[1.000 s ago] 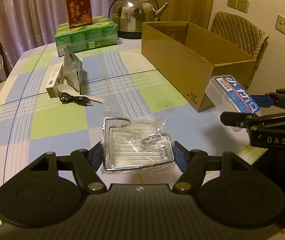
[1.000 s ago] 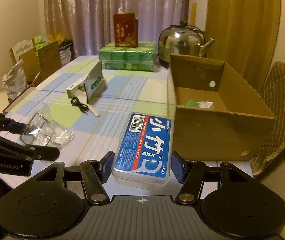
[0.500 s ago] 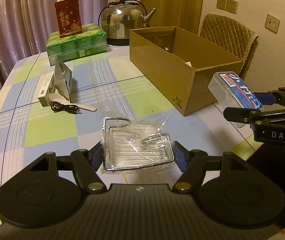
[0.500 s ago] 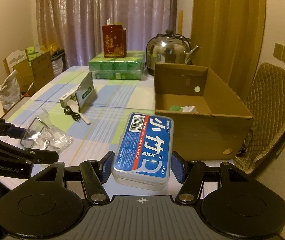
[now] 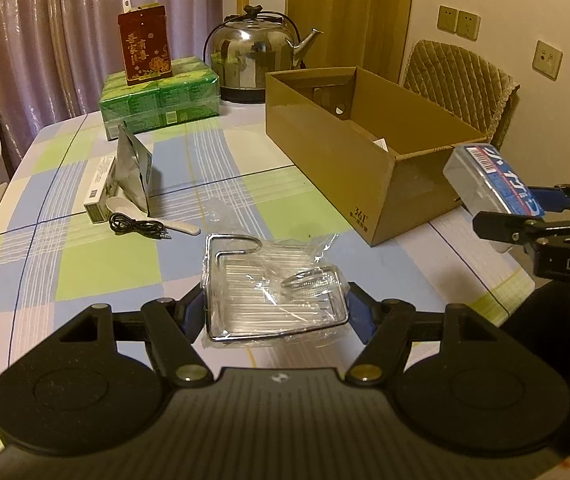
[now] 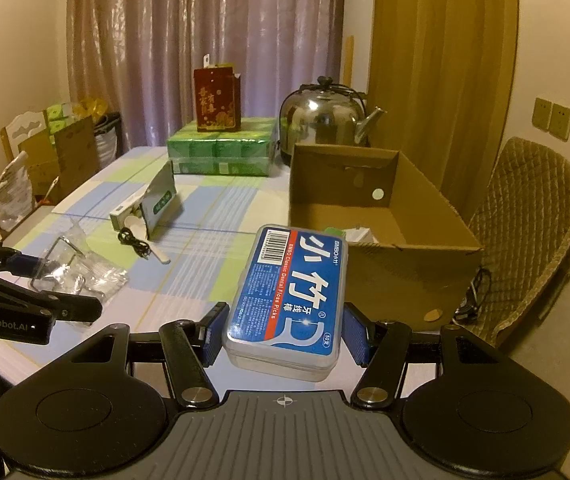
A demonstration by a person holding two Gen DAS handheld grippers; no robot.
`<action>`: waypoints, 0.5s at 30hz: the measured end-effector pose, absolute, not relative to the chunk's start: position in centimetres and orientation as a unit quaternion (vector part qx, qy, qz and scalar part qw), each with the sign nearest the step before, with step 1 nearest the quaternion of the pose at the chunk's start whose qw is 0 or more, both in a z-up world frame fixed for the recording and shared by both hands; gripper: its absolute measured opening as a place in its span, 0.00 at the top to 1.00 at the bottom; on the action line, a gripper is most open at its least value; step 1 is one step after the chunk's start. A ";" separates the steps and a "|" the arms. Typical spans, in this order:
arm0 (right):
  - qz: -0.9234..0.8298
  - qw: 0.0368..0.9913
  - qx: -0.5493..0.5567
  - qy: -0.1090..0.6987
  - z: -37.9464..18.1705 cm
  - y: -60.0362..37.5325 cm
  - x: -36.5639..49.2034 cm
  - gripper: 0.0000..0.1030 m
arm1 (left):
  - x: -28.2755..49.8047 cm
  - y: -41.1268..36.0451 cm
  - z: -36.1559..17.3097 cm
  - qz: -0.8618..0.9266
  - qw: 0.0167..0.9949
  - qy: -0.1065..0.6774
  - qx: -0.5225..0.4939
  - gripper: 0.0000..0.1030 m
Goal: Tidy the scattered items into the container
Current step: 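Lift and carry the soap rack and floss box toward the cardboard box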
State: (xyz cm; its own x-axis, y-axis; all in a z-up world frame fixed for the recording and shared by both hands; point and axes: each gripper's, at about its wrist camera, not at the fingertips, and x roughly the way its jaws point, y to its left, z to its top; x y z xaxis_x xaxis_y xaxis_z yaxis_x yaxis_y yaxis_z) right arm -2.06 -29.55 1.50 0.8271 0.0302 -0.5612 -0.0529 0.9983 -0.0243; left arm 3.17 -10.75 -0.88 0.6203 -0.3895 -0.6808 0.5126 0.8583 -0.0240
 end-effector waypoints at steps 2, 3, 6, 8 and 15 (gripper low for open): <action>0.019 0.956 -0.018 0.291 1.5 -29.8 -2.2 0.45 | 3.2 -10.8 -0.8 -0.252 0.896 0.355 0.085 0.36; 0.017 0.957 -0.017 0.289 1.6 -29.9 -2.3 0.45 | 3.2 -10.8 -0.8 -0.252 0.896 0.355 0.084 0.36; 0.014 0.959 -0.014 0.284 1.7 -30.3 -2.4 0.45 | 3.4 -11.0 -0.7 -0.254 0.895 0.356 0.085 0.36; 0.014 0.959 -0.011 0.283 1.8 -30.6 -2.2 0.45 | 3.6 -11.2 -0.6 -0.254 0.895 0.357 0.085 0.36; 0.017 0.961 -0.002 0.276 2.9 -31.4 -1.7 0.45 | 4.8 -12.1 0.2 -0.259 0.894 0.354 0.087 0.36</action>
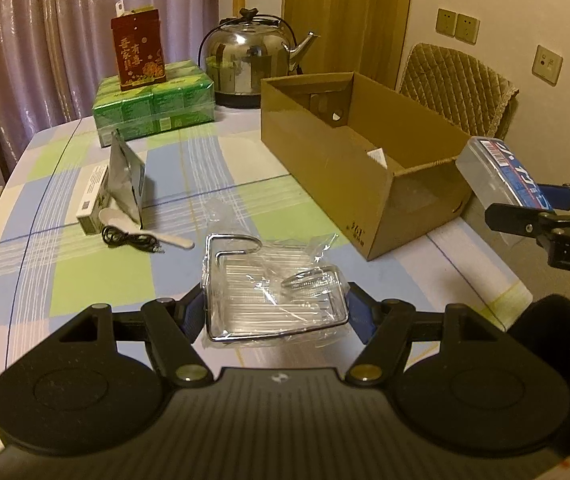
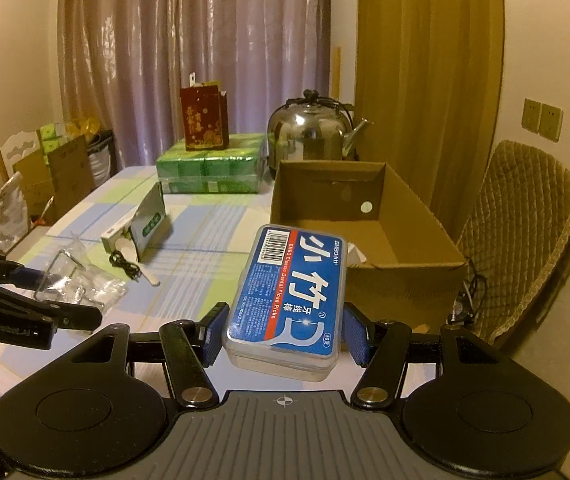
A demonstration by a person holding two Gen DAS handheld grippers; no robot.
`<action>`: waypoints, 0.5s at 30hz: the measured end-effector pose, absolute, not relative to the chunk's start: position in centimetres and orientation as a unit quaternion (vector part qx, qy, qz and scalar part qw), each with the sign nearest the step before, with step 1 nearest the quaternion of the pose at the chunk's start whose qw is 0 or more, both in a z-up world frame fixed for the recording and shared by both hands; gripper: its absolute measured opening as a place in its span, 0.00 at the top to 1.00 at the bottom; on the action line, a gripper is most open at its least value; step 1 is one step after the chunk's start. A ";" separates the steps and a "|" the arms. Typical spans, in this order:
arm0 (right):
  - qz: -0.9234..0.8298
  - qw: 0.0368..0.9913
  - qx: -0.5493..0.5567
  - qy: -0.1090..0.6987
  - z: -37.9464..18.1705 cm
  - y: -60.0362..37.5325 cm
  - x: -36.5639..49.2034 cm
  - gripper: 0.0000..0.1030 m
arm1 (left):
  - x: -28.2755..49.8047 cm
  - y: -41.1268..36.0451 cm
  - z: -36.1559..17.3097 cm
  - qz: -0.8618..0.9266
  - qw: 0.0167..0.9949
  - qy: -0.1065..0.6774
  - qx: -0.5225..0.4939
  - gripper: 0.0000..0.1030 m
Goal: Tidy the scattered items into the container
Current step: 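Lift and carry the soap rack and floss box toward the cardboard box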
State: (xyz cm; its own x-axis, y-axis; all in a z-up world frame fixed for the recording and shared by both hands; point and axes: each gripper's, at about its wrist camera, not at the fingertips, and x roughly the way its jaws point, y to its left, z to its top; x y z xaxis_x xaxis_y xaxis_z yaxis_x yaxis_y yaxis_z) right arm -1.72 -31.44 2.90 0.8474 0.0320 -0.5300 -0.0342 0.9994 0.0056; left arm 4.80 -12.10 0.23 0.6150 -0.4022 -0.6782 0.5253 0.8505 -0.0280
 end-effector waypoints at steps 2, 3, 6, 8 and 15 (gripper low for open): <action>0.017 0.962 0.000 0.274 3.4 -31.8 -1.5 0.45 | 5.2 -12.5 0.7 -0.265 0.894 0.352 0.086 0.36; 0.016 0.962 0.001 0.272 3.7 -32.1 -1.4 0.45 | 5.4 -12.7 1.0 -0.268 0.894 0.350 0.085 0.36; 0.012 0.964 0.003 0.267 4.7 -33.0 -0.9 0.45 | 6.3 -13.5 1.9 -0.276 0.893 0.345 0.086 0.36; 0.008 0.964 0.006 0.264 5.3 -33.9 -0.4 0.45 | 6.9 -14.2 2.5 -0.283 0.892 0.341 0.089 0.36; -0.004 0.966 0.008 0.258 6.3 -36.9 2.5 0.45 | 9.5 -17.8 4.4 -0.308 0.890 0.323 0.093 0.36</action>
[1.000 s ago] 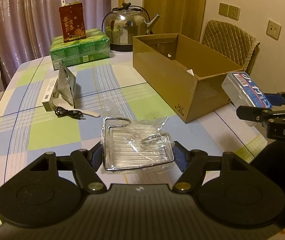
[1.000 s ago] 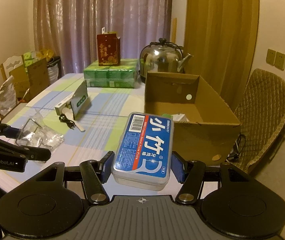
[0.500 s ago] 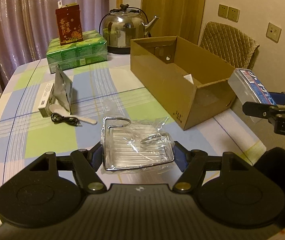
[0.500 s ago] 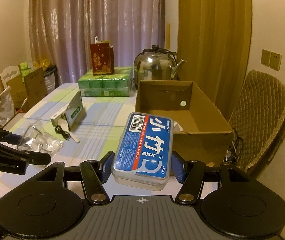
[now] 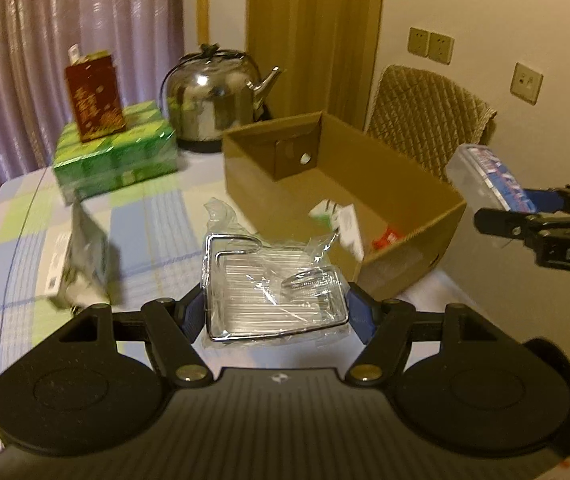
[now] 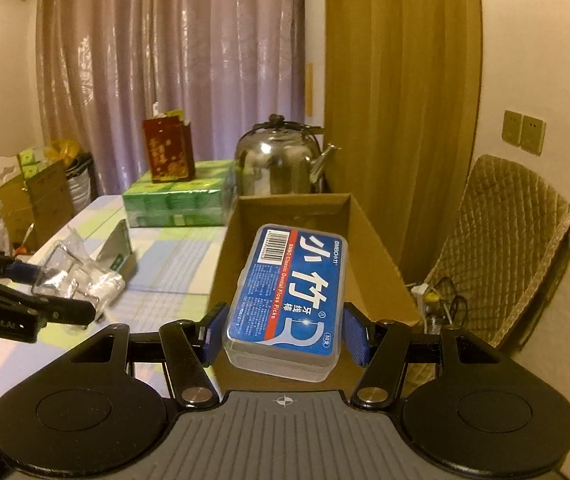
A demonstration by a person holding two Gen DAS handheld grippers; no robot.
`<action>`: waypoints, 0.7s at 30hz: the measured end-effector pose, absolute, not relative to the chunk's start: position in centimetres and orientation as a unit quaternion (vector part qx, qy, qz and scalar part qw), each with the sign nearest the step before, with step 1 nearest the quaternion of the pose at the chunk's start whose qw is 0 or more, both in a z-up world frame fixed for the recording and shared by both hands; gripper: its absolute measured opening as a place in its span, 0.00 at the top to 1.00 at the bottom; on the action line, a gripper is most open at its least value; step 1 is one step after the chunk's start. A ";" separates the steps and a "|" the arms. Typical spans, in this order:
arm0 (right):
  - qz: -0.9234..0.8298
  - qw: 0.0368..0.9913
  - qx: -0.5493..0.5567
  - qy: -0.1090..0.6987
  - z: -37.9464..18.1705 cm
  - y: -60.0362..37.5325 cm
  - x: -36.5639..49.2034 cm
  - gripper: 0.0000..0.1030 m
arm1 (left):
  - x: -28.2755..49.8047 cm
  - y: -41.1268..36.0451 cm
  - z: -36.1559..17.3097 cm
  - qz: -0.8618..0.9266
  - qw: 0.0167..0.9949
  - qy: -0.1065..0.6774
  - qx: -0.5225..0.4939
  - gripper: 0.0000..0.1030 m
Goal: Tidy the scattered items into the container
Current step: 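Release the soap rack with the left tool while the right tool drops the floss box in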
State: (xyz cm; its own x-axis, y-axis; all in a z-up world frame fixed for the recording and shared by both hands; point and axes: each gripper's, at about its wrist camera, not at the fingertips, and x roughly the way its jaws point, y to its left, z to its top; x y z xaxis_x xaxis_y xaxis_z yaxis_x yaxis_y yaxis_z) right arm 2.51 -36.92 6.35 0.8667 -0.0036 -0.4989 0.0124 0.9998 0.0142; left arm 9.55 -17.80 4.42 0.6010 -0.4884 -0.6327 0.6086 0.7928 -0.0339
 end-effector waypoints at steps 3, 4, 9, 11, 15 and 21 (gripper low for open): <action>-0.007 0.966 0.006 0.257 6.6 -38.1 4.0 0.45 | 10.9 -19.8 5.2 -0.323 0.887 0.316 0.092 0.36; -0.009 0.966 0.006 0.257 6.6 -38.5 4.5 0.45 | 11.5 -20.6 5.4 -0.330 0.886 0.312 0.091 0.36; -0.018 0.965 -0.003 0.261 6.0 -40.3 7.3 0.45 | 14.1 -24.2 5.8 -0.362 0.877 0.304 0.089 0.36; -0.022 0.964 -0.008 0.264 5.6 -40.8 8.3 0.45 | 15.2 -25.7 5.6 -0.371 0.872 0.306 0.093 0.36; -0.029 0.961 -0.013 0.276 4.4 -41.9 9.9 0.45 | 17.1 -28.2 4.6 -0.384 0.864 0.309 0.109 0.36; -0.030 0.958 -0.011 0.285 3.1 -43.0 11.6 0.45 | 19.2 -30.6 2.5 -0.400 0.850 0.321 0.117 0.36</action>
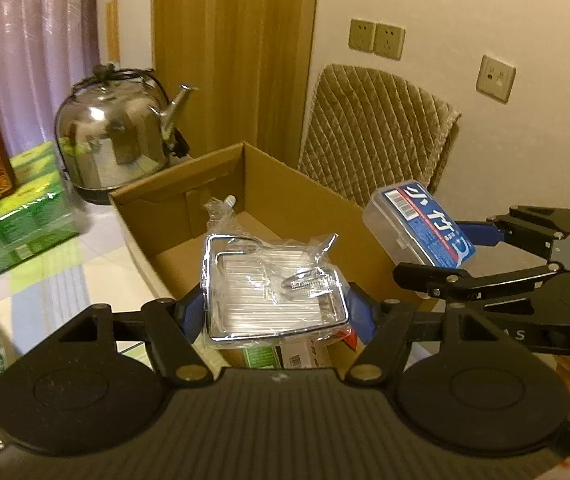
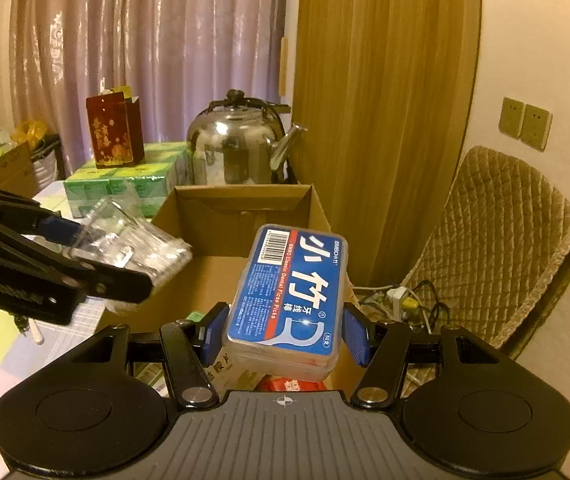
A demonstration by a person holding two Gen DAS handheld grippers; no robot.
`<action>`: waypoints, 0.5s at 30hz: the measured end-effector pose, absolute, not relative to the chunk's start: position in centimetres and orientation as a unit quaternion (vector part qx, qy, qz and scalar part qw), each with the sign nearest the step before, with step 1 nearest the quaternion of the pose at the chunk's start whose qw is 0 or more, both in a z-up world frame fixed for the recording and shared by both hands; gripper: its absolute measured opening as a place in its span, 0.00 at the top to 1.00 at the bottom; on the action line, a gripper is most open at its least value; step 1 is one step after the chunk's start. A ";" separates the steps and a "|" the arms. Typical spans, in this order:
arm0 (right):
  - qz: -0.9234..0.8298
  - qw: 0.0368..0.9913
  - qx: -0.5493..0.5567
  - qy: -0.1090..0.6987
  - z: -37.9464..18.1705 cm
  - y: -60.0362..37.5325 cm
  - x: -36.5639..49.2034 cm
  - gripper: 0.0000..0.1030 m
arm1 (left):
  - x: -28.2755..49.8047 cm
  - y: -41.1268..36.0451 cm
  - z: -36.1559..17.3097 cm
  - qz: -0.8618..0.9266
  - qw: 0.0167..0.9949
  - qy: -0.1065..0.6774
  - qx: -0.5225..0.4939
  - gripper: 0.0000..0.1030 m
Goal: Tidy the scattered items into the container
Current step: 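Release the soap rack with the left tool while the right tool drops the floss box in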
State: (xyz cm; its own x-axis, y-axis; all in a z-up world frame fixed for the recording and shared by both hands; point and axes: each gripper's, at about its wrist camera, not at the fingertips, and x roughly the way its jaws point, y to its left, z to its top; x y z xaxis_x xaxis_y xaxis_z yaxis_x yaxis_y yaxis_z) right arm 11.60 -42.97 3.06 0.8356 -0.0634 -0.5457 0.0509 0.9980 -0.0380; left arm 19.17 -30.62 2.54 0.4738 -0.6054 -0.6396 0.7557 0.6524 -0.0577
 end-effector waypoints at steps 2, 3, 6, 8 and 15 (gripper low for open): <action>-0.029 0.957 -0.010 0.289 2.7 -43.2 12.1 0.45 | 19.6 -31.2 1.8 -0.404 0.847 0.325 0.120 0.36; -0.029 0.957 -0.011 0.290 2.4 -43.3 12.3 0.45 | 19.7 -31.4 1.5 -0.406 0.845 0.326 0.121 0.36; -0.032 0.955 -0.016 0.295 1.8 -43.5 12.9 0.45 | 20.1 -32.0 0.6 -0.410 0.841 0.330 0.126 0.36; -0.034 0.954 -0.021 0.298 1.5 -43.5 13.2 0.45 | 20.4 -32.4 0.2 -0.413 0.838 0.333 0.129 0.36; -0.038 0.951 -0.019 0.305 0.6 -44.2 13.7 0.45 | 21.4 -33.4 -0.9 -0.417 0.831 0.344 0.133 0.35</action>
